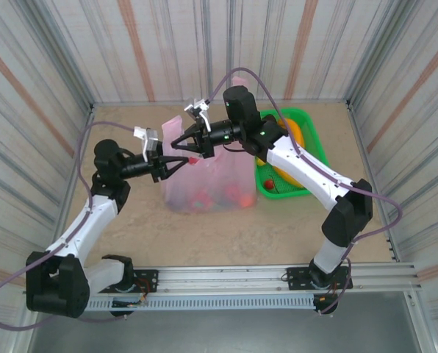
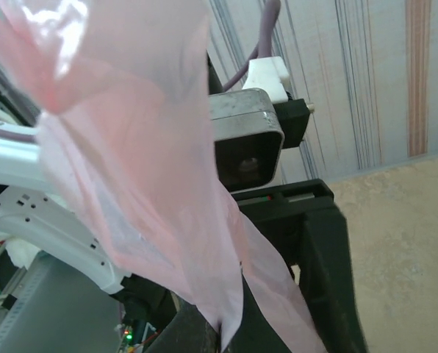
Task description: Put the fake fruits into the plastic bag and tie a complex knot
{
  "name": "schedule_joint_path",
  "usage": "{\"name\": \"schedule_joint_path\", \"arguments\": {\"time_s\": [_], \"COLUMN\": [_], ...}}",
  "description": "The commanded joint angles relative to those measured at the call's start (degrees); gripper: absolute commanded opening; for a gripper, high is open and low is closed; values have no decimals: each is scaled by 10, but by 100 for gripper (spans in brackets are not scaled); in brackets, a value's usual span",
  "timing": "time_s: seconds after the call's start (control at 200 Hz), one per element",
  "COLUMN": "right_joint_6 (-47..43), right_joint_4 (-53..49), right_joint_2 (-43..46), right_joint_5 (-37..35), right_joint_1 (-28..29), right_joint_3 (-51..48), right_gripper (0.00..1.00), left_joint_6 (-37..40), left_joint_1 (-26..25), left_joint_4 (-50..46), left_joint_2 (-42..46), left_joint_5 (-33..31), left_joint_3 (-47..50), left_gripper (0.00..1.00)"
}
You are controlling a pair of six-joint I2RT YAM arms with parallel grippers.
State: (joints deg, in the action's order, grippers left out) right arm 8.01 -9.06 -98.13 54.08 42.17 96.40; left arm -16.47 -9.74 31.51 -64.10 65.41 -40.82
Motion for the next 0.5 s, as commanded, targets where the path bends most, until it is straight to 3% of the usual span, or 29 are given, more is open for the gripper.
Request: {"name": "schedule_joint_path", "arguments": {"time_s": [0.0,0.15,0.28,0.356,0.491], "right_joint_6": [14,0,-32,-54,-60], "right_joint_4": [3,-6,-33,-59,-64], "right_joint_2": [27,40,37,25,-1], "right_joint_5": [13,3,-15,-26,-25], "right_joint_1": [-3,-14,-21,-20,-17], "right_joint_3": [1,2,26,56,93], "right_gripper": [10,29,49,56,59], "left_joint_6": [19,18,21,27,35], "left_joint_1": [-5,-6,-10,-13,-15], "left_joint_4": [5,11,6,-4,-17], "left_joint_2": [-8,-9,-5,-2,1], "left_joint_5": [16,12,11,10,8], "left_joint_3": [-17,-15,-17,-18,-22], "left_gripper": [32,14,13,12,12]}}
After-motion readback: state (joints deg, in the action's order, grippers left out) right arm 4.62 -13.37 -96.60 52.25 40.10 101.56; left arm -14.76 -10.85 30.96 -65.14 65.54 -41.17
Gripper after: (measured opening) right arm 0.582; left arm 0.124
